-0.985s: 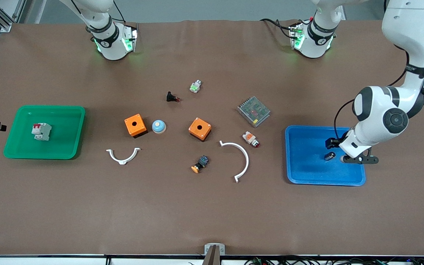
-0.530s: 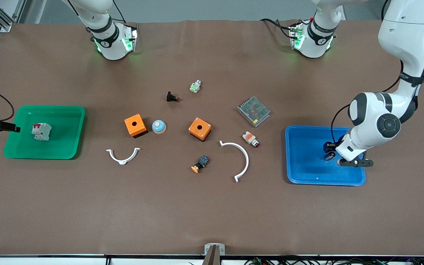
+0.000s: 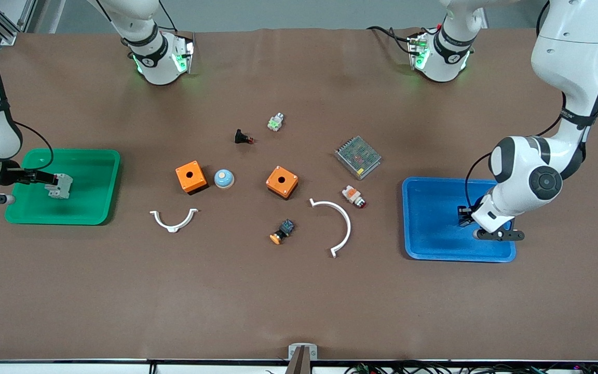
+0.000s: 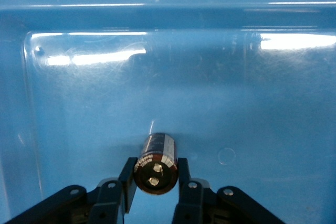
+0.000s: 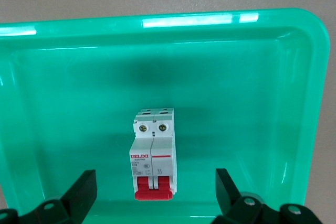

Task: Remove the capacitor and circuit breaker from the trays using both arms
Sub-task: 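Grasp the capacitor with the left gripper while the right gripper grasps the breaker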

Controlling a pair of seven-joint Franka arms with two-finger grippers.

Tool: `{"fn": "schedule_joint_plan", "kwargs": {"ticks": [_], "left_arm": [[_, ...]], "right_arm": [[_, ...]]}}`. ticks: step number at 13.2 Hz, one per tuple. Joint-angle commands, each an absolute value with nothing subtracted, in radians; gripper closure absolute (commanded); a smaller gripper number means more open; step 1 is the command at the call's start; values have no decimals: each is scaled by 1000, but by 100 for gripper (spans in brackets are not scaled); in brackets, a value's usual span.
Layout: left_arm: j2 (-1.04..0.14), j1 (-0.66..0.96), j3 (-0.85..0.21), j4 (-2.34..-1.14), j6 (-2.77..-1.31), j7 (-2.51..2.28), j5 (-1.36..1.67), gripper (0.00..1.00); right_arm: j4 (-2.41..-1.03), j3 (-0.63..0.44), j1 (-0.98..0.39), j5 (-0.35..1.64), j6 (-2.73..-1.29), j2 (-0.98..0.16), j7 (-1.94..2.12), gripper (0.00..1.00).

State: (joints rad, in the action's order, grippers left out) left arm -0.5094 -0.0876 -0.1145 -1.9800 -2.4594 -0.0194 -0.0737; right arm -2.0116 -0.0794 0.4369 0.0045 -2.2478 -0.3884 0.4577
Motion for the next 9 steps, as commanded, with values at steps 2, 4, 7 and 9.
{"fn": "schedule_joint_plan", "kwargs": {"ticks": [2,4,7,9], "left_arm": [[-511,-83,-121,-1953,-2465,-28,-86,99],[-477,-83,-136,-1956,-2457,-60,-86,99],[-411,-83,-208,-1967,-2404,-161,-86,99],[-385,-84,-285,-1970,-2358,-269,-86,99]], "right_arm": [[-2071,-64,462,-2,-2285,-374,469,0],[-2086,-64,463,-2,-2319,-393,469,0],[-2091,-64,463,-6,-2336,-396,498,29],[-2091,-64,463,-6,-2338,-396,502,49]]}}
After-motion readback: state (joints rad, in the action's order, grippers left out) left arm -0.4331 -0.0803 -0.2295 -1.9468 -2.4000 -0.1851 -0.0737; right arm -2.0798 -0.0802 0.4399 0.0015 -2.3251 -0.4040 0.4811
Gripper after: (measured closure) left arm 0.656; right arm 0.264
